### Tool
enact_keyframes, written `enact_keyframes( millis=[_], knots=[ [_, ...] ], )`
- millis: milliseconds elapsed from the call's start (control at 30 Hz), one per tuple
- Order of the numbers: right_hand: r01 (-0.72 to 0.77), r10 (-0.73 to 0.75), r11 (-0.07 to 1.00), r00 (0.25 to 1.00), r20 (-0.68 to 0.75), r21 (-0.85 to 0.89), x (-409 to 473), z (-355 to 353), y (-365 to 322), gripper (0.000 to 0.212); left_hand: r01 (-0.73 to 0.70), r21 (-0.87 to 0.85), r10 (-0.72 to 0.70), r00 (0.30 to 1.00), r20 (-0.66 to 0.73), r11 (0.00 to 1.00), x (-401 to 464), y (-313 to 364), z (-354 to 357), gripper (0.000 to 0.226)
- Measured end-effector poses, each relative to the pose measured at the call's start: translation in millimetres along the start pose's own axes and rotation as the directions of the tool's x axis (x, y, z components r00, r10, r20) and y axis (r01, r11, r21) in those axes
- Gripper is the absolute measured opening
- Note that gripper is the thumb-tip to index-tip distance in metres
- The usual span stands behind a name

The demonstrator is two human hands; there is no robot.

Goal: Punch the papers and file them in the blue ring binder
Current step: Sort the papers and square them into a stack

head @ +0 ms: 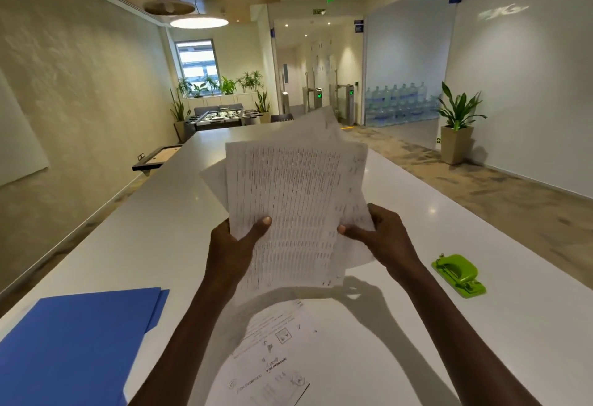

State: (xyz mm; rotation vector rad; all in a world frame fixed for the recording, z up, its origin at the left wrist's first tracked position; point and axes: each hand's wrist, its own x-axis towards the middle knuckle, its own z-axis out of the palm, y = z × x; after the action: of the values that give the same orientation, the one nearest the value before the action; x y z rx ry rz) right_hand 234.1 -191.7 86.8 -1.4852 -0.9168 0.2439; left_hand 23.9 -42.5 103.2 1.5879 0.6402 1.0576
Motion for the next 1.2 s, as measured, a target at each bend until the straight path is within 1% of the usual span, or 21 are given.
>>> enact_keyframes(
  millis=[100, 200, 267, 367, 433, 533, 600, 667, 767, 833, 900, 1000, 1100, 1200],
  knots=[
    [-0.044, 0.044, 0.999, 0.997, 0.059, -0.014, -1, 0, 9, 0.034, 0.064, 0.035, -0.064, 0.998, 0.017, 0.997, -4, -13, 1, 0.022],
    [-0.067, 0.064, 0.997, 0.994, 0.085, 0.032, -8, 6, 22, 0.031, 0.076, 0.031, -0.077, 0.997, 0.018, 0.997, -9, -26, 4, 0.024],
    [-0.056, 0.052, 0.994, 0.998, 0.042, 0.092, -12, 8, 23, 0.027, 0.057, -0.009, -0.057, 0.998, 0.0, 0.998, -10, -23, 7, 0.024],
    [0.02, -0.017, 0.992, 0.999, -0.028, 0.121, -10, 7, 7, 0.024, 0.011, -0.038, -0.012, 1.0, -0.027, 0.999, -7, -2, 12, 0.019],
    [0.072, -0.066, 0.988, 0.997, -0.048, 0.139, -6, 4, -8, 0.022, -0.02, -0.087, 0.017, 0.999, -0.045, 0.996, -3, 12, 14, 0.016],
    [0.104, -0.095, 0.976, 0.994, -0.057, 0.193, 0, -1, -21, 0.021, -0.062, -0.133, 0.056, 0.997, -0.046, 0.989, 4, 22, 13, 0.019],
    [0.067, -0.063, 0.979, 0.998, -0.029, 0.193, 0, -1, -19, 0.023, -0.049, -0.126, 0.045, 0.998, -0.037, 0.991, 4, 19, 11, 0.021],
    [0.0, -0.003, 0.989, 1.0, 0.017, 0.151, -4, 0, -10, 0.03, -0.018, -0.084, 0.016, 1.0, -0.022, 0.996, 1, 8, 8, 0.019],
    [-0.043, 0.032, 0.989, 0.996, 0.079, 0.139, -12, 6, 6, 0.038, 0.03, -0.035, -0.03, 1.0, 0.007, 0.999, -4, -10, 4, 0.027],
    [-0.044, 0.034, 0.989, 0.997, 0.074, 0.142, -15, 11, 11, 0.037, 0.053, -0.024, -0.053, 0.999, 0.014, 0.998, -7, -15, 4, 0.024],
    [-0.06, 0.053, 0.989, 0.997, 0.052, 0.136, -15, 15, 11, 0.03, 0.06, -0.024, -0.06, 0.998, 0.007, 0.998, -9, -14, 7, 0.021],
    [-0.053, 0.048, 0.985, 0.998, 0.03, 0.166, -12, 14, -1, 0.024, 0.021, -0.012, -0.021, 1.0, -0.012, 1.0, -6, -2, 11, 0.023],
    [-0.01, 0.002, 0.974, 0.999, 0.037, 0.225, -9, 7, -17, 0.025, -0.041, -0.023, 0.04, 0.999, -0.036, 0.999, -1, 16, 12, 0.015],
    [-0.014, 0.001, 0.975, 0.998, 0.058, 0.223, -8, 4, -22, 0.032, -0.083, -0.052, 0.081, 0.996, -0.035, 0.995, -2, 24, 15, 0.017]
  ],
)
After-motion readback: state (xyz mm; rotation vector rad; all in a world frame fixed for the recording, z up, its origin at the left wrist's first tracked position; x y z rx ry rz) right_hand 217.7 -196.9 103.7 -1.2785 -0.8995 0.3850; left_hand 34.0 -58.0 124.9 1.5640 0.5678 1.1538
